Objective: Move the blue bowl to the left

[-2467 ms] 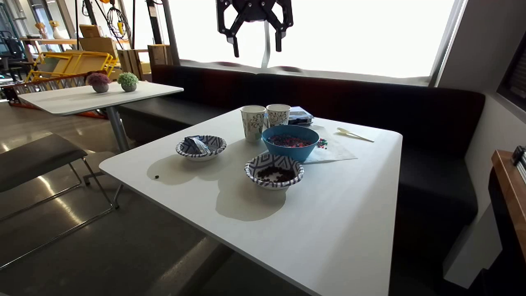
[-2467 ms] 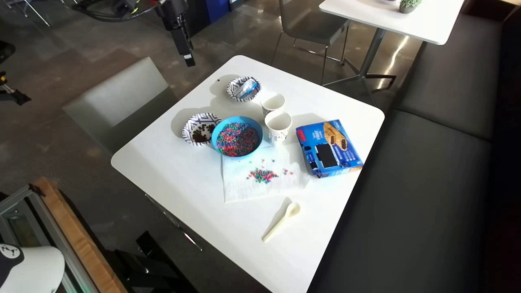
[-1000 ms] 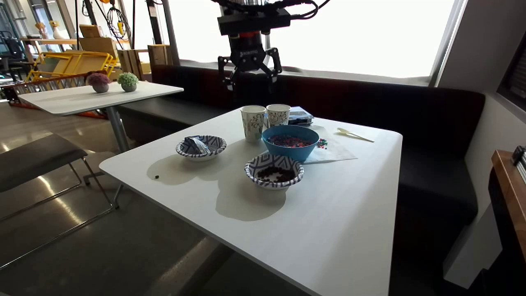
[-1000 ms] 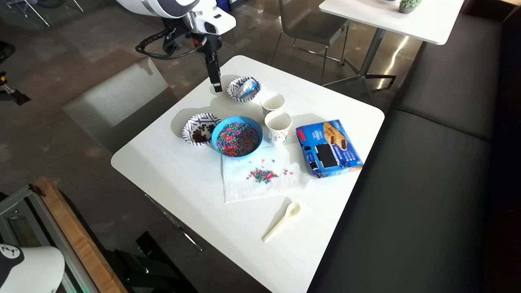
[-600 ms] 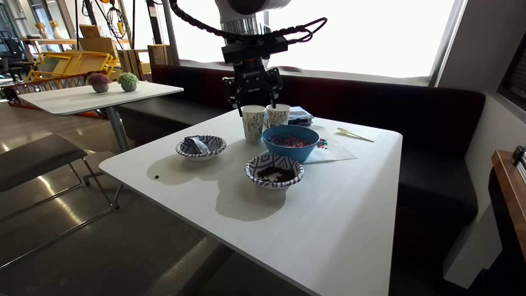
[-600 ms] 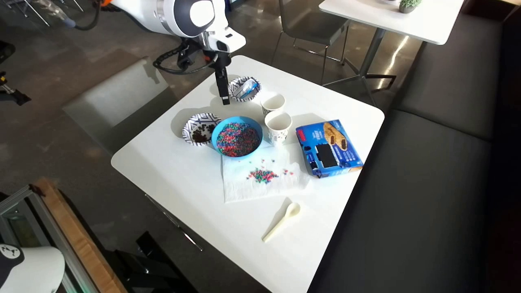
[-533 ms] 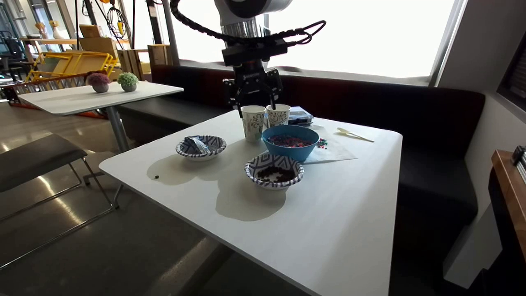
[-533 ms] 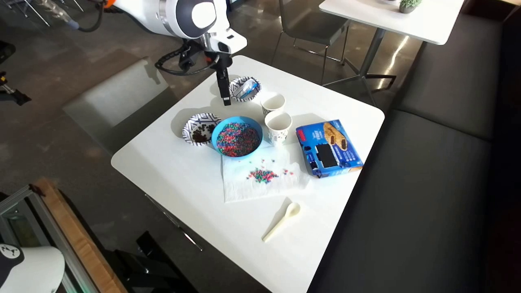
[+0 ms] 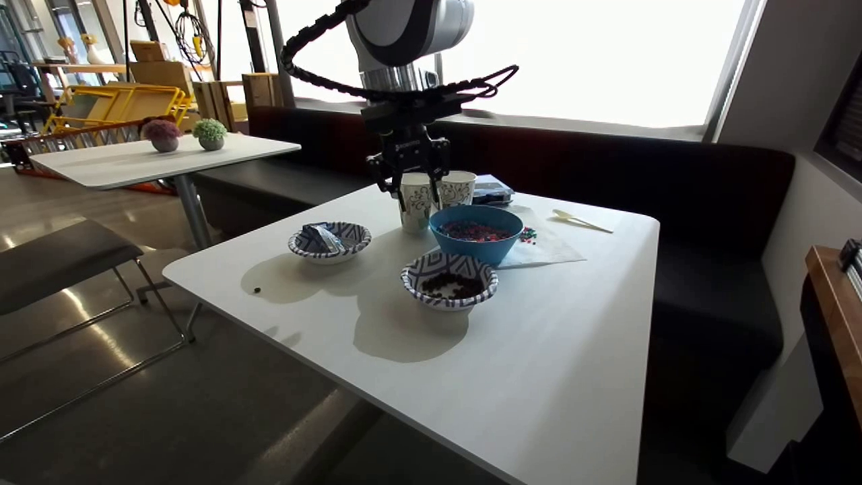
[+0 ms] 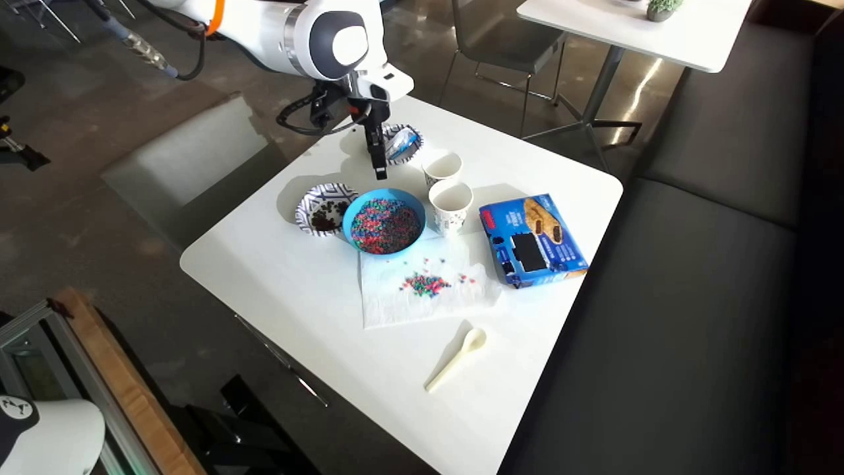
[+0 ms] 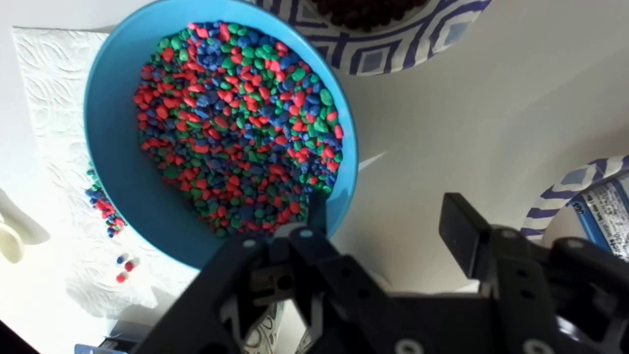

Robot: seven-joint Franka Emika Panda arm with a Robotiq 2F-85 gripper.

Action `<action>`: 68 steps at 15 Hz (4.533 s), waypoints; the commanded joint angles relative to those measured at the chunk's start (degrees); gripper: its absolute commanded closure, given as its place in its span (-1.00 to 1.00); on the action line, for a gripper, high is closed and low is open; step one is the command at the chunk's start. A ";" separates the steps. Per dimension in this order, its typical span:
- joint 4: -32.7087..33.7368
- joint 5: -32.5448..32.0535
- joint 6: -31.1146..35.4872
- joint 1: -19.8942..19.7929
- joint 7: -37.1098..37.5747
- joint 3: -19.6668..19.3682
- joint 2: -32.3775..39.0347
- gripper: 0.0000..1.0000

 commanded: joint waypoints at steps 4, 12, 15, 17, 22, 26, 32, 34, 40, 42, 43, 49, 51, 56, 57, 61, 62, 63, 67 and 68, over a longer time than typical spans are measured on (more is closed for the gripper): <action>7.33 2.36 -3.54 0.74 -1.85 -1.27 6.31 -0.12; 12.74 3.37 -10.56 0.81 -0.98 -1.90 10.19 -0.12; 14.54 3.23 -11.57 0.82 -0.69 -2.27 11.55 -0.03; 15.66 3.17 -11.81 0.82 -0.65 -2.50 12.47 0.01; 17.65 2.97 -11.79 1.17 -0.33 -2.92 14.30 0.14; 18.15 2.93 -12.75 1.61 0.12 -3.21 14.72 0.32; 17.40 2.56 -13.41 2.32 0.86 -3.75 14.37 0.98; 16.78 2.41 -13.59 2.58 1.21 -3.84 13.98 1.00; 15.82 2.08 -13.72 3.77 1.75 -3.61 12.94 0.97; 15.62 1.81 -14.08 4.34 2.45 -3.99 12.61 0.97; 15.50 1.87 -14.54 4.57 2.90 -4.08 12.39 0.97; 15.21 -0.38 -17.70 7.00 6.26 -5.71 11.61 0.97; 15.47 -1.17 -19.37 7.67 6.91 -5.95 11.47 0.97; 16.65 -2.21 -22.42 8.37 7.81 -6.09 11.75 0.97; 16.87 -2.38 -22.93 8.40 7.79 -6.09 11.80 0.97; 18.83 -3.55 -24.93 8.26 7.01 -6.24 12.31 0.97; 19.46 -4.07 -25.15 8.31 6.80 -6.34 12.51 0.97; 20.10 -4.34 -25.57 8.26 6.58 -6.30 12.68 0.97; 22.75 -5.10 -25.92 8.13 5.16 -5.80 13.56 0.97; 23.27 -5.14 -25.99 8.20 5.02 -5.76 13.74 0.97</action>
